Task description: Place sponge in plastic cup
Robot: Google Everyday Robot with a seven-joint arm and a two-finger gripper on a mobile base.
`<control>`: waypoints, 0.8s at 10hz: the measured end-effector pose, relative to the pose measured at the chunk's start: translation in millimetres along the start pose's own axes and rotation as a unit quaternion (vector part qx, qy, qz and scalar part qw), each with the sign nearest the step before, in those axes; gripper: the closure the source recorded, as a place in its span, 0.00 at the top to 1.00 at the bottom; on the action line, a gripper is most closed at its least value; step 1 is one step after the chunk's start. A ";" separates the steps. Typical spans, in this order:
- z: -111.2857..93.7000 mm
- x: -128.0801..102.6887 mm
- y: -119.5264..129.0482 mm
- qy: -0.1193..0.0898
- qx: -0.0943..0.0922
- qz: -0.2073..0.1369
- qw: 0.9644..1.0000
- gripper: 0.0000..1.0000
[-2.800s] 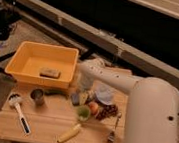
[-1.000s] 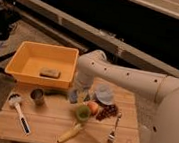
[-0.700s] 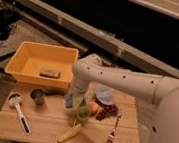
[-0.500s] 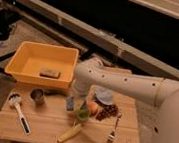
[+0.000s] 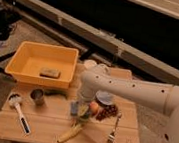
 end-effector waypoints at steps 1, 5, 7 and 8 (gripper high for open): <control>-1.0 2.6 2.9 0.001 -0.001 0.003 1.000 0.00; -6.8 6.9 10.7 0.005 -0.005 0.009 1.000 0.00; -9.6 9.4 12.9 0.008 -0.005 0.012 1.000 0.00; -11.1 11.4 13.8 0.011 -0.004 0.014 1.000 0.00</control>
